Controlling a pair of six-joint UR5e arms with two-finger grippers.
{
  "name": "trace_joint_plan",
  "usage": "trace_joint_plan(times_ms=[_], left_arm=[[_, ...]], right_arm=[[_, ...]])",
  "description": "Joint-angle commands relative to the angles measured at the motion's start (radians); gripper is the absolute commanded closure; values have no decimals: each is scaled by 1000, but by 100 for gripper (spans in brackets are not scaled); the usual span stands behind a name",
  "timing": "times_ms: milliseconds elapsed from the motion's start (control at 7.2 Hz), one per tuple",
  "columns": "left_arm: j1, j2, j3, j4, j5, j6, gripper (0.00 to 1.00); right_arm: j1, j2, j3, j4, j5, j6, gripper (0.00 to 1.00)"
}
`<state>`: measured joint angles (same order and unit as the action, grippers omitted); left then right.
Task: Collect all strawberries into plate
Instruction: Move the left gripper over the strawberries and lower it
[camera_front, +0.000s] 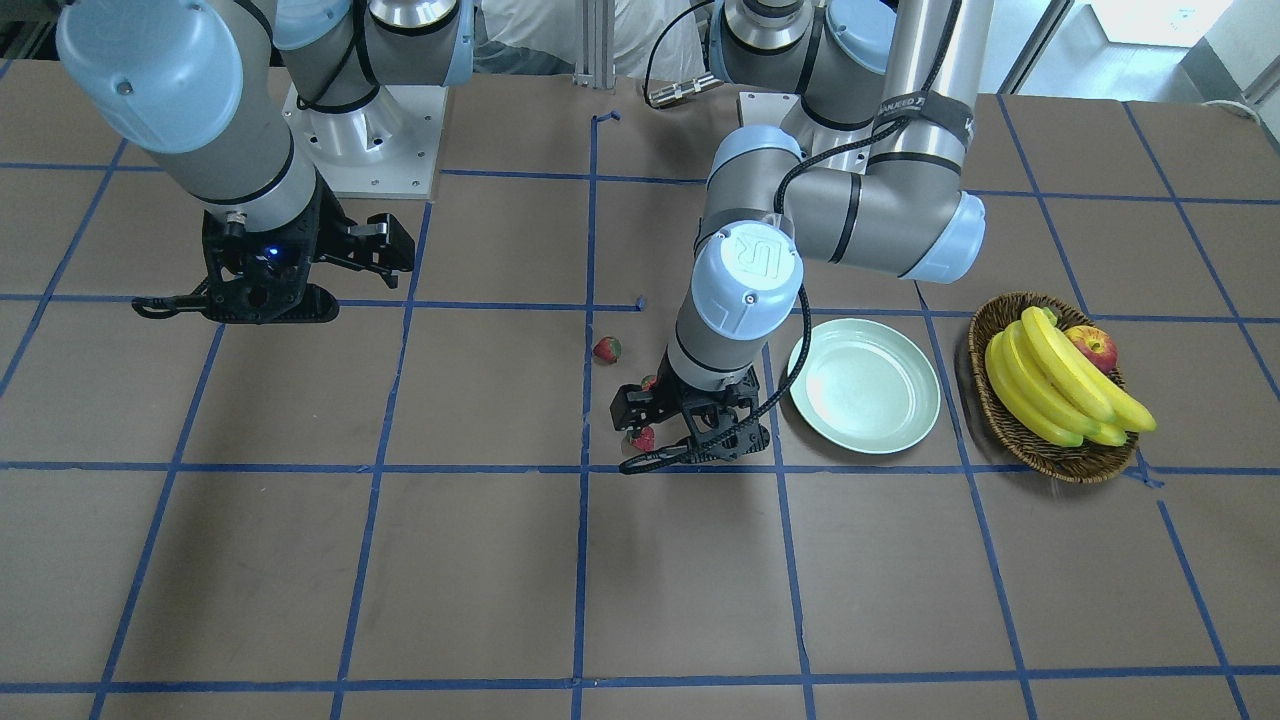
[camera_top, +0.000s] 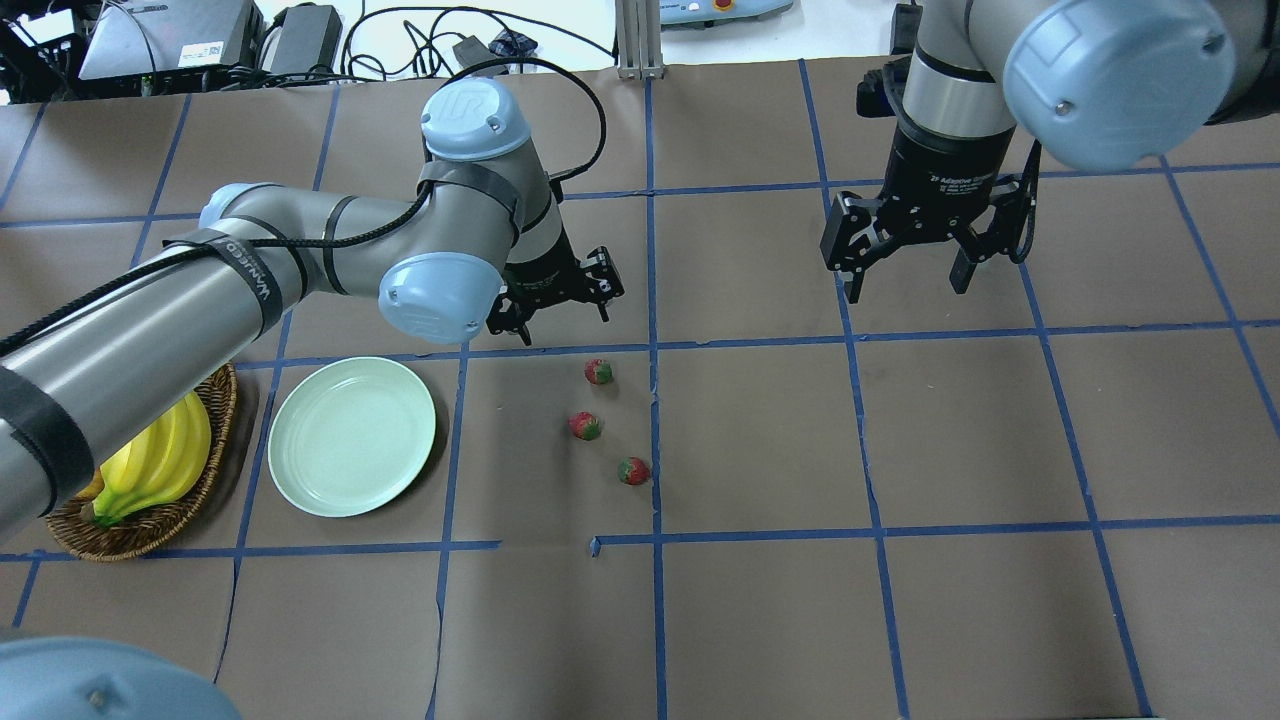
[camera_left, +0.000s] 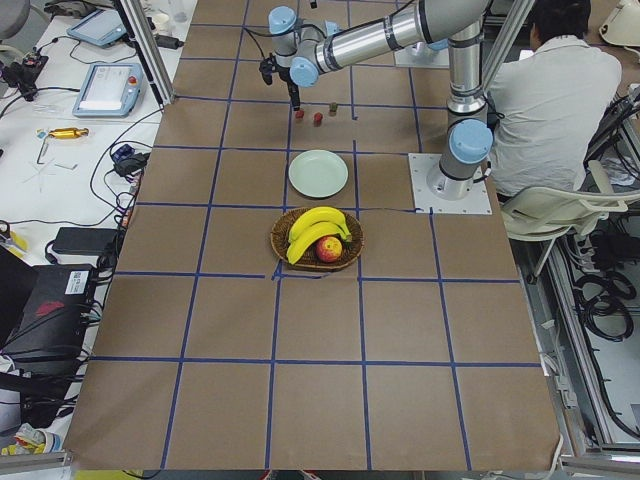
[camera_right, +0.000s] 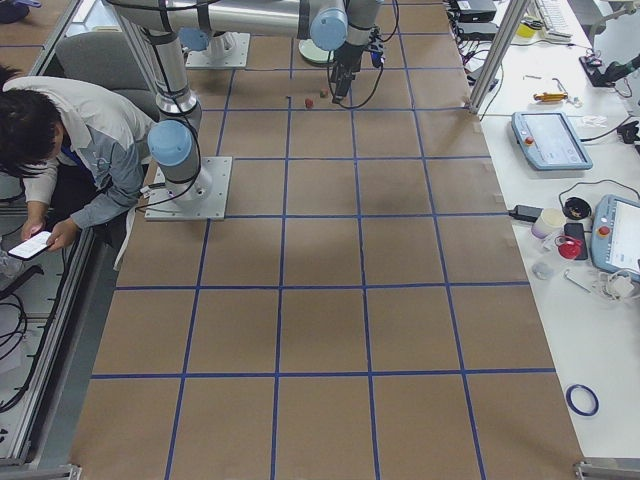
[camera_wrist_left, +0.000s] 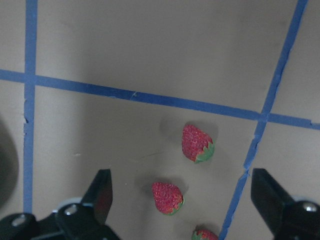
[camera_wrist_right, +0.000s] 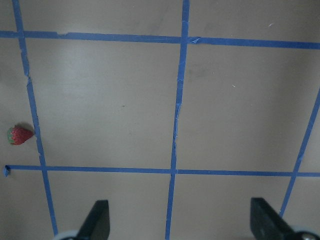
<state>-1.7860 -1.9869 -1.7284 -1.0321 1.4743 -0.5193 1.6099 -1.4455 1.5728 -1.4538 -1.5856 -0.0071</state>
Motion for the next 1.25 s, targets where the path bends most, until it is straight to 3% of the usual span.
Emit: trace_joint_plan(times_ms=[0, 556, 973, 1112], left_arm=[[-12, -52, 0, 30, -5, -90, 0], [-32, -96, -2, 29, -81, -128, 0], [-32, -113, -2, 27, -80, -119, 35], [-32, -113, 0, 26, -78, -116, 56]], right_arm=[[-1, -1, 33, -32, -7, -1, 0], [-1, 1, 50, -56, -7, -1, 0], [-2, 1, 56, -62, -7, -1, 0], [-2, 1, 56, -62, -7, -1, 0]])
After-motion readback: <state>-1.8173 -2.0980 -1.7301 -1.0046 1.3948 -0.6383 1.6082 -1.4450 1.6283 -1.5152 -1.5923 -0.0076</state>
